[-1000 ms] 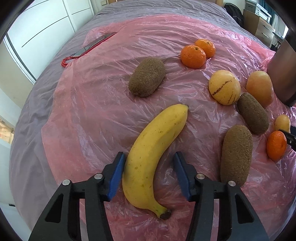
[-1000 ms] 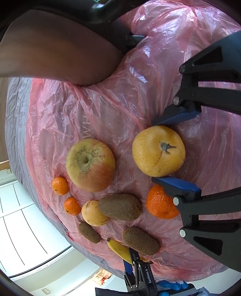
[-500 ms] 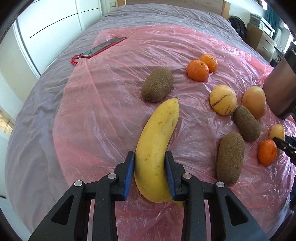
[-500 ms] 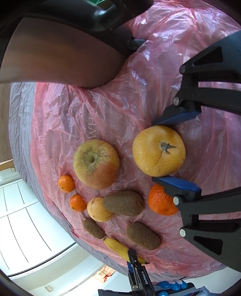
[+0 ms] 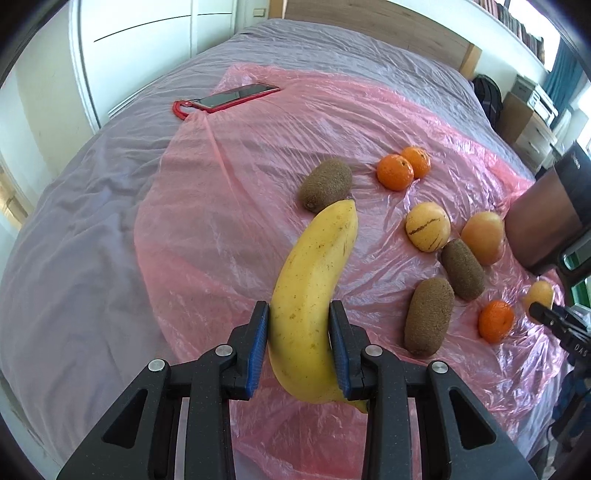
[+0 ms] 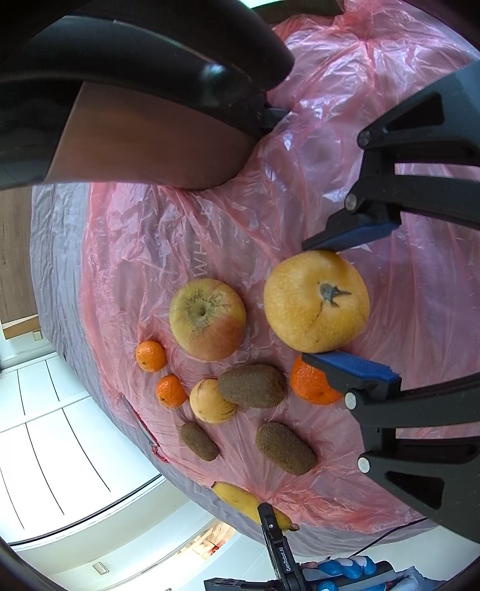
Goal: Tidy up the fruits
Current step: 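Lift and carry the banana and pear with both tools over the green tray, then lower the banana and pear into the tray and open both tools, then withdraw both tools from the tray back toward the remaining fruit, then grasp a brown kiwi with the left tool while the right tool grasps a mandarin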
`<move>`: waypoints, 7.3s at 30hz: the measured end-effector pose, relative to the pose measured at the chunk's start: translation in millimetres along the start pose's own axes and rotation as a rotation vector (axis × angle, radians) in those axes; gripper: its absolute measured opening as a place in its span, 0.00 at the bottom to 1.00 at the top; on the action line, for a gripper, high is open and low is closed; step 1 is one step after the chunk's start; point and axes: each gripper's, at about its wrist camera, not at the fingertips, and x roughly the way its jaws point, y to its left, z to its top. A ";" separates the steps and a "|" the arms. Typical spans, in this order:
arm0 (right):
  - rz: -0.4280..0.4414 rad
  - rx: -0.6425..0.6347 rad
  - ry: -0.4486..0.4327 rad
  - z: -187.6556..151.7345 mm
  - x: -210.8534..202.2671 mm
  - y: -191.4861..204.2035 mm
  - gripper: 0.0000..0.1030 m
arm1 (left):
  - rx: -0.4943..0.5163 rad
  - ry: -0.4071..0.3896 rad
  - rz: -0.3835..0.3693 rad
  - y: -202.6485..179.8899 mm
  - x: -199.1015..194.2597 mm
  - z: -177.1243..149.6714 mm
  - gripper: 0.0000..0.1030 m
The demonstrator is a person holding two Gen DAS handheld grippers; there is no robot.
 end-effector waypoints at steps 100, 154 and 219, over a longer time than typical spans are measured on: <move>-0.518 0.304 -0.101 30.1 -128.6 -418.9 0.70 | 0.632 0.068 -0.253 -595.4 46.4 -8.5 0.44; -0.305 0.197 -0.224 -80.4 -245.9 -74.4 0.99 | 0.516 -0.215 -0.162 -272.9 -181.7 -81.7 0.90; -0.048 -0.026 0.109 -5.8 40.2 71.9 0.65 | 0.278 0.094 -0.045 -119.7 41.1 -17.6 0.61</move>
